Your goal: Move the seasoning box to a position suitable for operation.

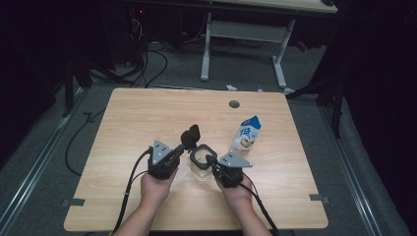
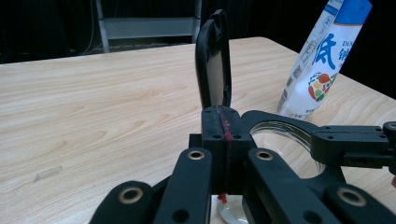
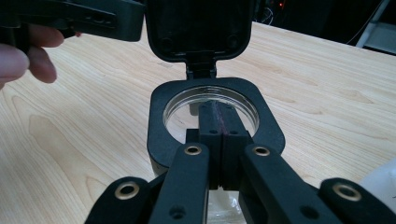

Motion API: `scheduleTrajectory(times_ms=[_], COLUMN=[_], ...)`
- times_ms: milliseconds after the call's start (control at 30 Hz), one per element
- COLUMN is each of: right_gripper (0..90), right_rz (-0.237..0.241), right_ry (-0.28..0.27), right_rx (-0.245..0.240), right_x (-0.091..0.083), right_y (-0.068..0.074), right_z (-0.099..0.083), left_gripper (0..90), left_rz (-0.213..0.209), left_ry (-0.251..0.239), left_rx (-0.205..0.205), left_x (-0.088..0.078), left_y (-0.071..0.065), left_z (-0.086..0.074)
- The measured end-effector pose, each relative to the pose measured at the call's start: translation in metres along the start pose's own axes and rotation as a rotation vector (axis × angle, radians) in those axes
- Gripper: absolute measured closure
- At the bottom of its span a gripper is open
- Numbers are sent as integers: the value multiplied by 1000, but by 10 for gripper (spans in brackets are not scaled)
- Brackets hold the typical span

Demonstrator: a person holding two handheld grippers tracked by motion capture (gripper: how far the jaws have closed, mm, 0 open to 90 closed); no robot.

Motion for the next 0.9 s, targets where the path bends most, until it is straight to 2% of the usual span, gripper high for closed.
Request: scheduleTrajectory(times_ms=[167, 233, 267, 300, 367, 433, 467, 500, 533, 567, 600, 633, 733, 833, 900], right_gripper=[900, 900, 900, 900, 900, 900, 900, 900, 897, 887, 887, 883, 866, 864, 855], right_rz=[-1, 1, 0, 1, 2, -13, -34, -52, -67, -85, -85, -129, -191, -209, -224], right_ry=[2, 5, 7, 10, 11, -13, -31, -36, -36, -29, -29, -8, 33, 62, 93], right_rx=[-4, -5, -6, -5, -6, 2, 10, 13, 23, 39, 39, 64, 85, 111, 131], right_x=[0, 0, 0, 0, 0, -5, -11, -14, -16, -18, -18, -17, -12, -7, 4], right_y=[0, 0, 0, 1, 0, -3, -11, -16, -22, -29, -29, -42, -59, -67, -74], right_z=[0, 0, 0, 1, 1, 4, 8, 9, 9, 7, 7, 3, -6, -11, -16], left_gripper=[885, 874, 857, 839, 813, 759, 695, 667, 659, 652, 652, 649, 640, 640, 640], left_rz=[9, 21, 30, 30, 34, 42, 56, 56, 78, 78, 77, 60, 41, 32, 20], left_ry=[8, 20, 32, 32, 44, 54, 66, 66, 73, 73, 70, 62, 46, 37, 46], left_rx=[16, 15, -2, -2, -15, 4, 24, 24, 40, 40, 38, 29, 16, 3, -12], left_x=[-12, -19, -28, -28, -38, -50, -60, -60, -69, -69, -72, -78, -82, -84, -82], left_y=[7, 16, 27, 27, 37, 44, 50, 50, 55, 55, 56, 58, 59, 63, 64], left_z=[-11, -20, -30, -30, -40, -48, -58, -58, -67, -67, -70, -71, -70, -70, -74])
Point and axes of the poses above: each handheld gripper's, and its own axes: x roughly forward along the jaws, z roughly out of its top, y roughly to its left, the point moved 7 cm from there along x, roughly forward along the jaws, and after that the axes turned 8 degrees about -z, right-handed, at the moved point
